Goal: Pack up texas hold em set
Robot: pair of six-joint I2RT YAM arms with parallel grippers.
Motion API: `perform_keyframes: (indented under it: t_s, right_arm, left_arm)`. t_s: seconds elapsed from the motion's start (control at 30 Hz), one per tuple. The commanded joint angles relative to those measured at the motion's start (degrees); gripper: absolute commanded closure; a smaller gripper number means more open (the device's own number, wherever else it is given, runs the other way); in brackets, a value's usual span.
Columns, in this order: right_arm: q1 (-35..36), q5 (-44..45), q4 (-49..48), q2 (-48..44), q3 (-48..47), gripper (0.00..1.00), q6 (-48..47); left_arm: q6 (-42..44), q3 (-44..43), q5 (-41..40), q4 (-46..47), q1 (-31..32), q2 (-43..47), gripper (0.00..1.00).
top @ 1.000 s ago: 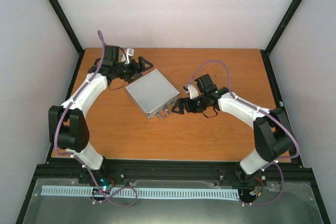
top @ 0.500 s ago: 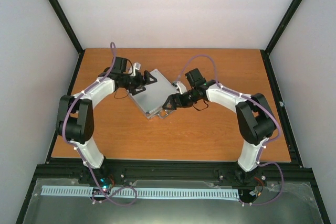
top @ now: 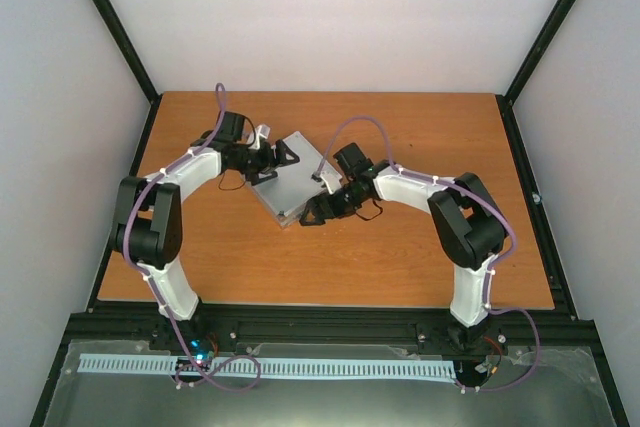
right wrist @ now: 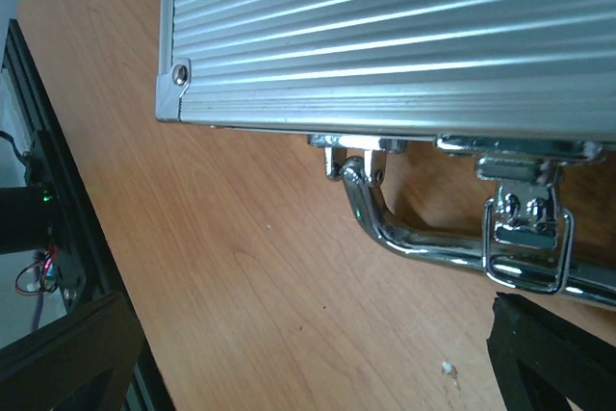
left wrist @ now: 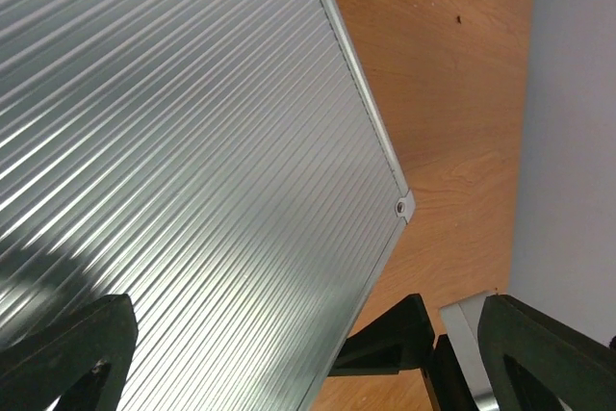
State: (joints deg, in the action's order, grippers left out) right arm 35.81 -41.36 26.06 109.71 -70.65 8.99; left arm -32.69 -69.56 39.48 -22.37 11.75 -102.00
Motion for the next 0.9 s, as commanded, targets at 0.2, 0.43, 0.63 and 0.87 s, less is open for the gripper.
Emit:
perform_keyframes:
  t_s: [0.2, 0.43, 0.63, 0.87]
  right_arm:
    - [1.18, 8.08, -1.23, 2.12, -3.08, 0.0, -0.97]
    - [1.71, 9.33, -0.61, 4.93, -6.21, 0.0, -2.17]
    - [2.04, 10.7, -0.16, 6.43, -7.38, 0.0, -2.87]
    - [2.24, 8.7, 2.9, 7.09, -7.1, 0.0, -4.19]
  left_arm:
    - [3.06, 0.84, -0.18, -1.71, -0.06, -0.43, 0.0]
    - [3.17, 1.01, -0.4, -1.83, -0.06, -0.57, 0.0]
    - [3.37, 1.05, -0.42, -2.02, -0.06, -1.01, 0.0]
    - [3.94, 1.18, -0.52, -2.52, -0.06, -1.46, 0.0]
